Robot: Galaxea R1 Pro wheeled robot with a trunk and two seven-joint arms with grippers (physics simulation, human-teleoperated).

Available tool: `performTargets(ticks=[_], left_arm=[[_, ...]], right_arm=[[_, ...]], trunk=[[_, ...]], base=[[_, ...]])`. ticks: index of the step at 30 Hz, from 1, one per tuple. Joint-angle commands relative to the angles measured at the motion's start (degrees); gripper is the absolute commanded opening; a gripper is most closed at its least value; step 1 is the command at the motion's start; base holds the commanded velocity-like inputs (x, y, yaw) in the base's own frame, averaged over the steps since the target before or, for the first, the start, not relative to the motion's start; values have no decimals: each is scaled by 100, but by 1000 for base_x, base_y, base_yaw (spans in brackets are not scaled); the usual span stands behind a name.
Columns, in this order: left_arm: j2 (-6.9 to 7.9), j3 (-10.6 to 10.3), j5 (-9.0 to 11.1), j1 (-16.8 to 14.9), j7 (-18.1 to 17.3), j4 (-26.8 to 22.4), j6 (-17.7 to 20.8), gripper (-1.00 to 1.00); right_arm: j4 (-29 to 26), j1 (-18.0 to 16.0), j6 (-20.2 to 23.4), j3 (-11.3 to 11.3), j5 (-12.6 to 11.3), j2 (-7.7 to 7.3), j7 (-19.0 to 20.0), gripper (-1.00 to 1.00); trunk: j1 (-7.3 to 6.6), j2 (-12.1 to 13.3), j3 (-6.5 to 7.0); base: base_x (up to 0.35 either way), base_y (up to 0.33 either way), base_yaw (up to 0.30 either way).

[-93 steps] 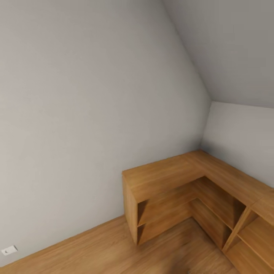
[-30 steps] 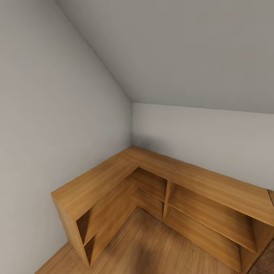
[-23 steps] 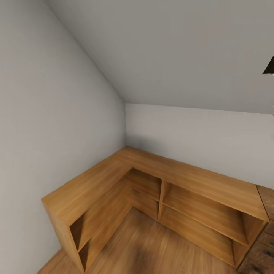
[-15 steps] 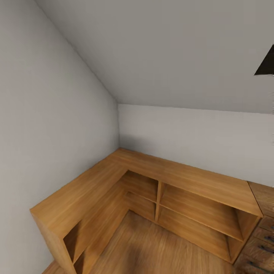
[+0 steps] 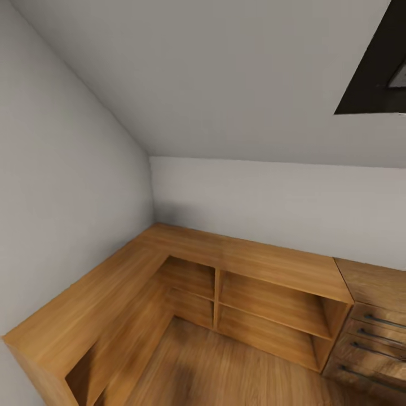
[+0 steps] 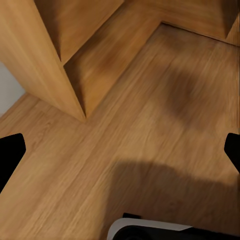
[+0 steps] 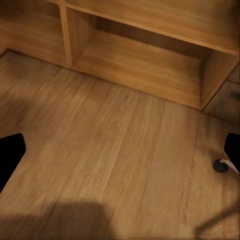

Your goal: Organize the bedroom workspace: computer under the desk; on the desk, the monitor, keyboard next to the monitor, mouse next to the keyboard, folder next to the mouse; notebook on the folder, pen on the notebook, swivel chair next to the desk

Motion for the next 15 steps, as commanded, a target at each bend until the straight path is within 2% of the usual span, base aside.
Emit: performTargets(ticks=[1,12,15], left_arm=[[0,-50,12,3,52,-13,-5,100],[0,-51,13,3,60,-13,-5,100],[0,-51,16,3,65,-13,-5,100]], right_arm=[[13,-7,-10,48,7,5,-52,100],[12,-8,-10,55,7,16,-52,100],[6,-6,-10,63,0,62,-55,100]], trunk=[[3,-9,-7],[3,-9,13],[3,-9,14]], base=[[2,2,-281],[1,1,-285],[0,0,-298]])
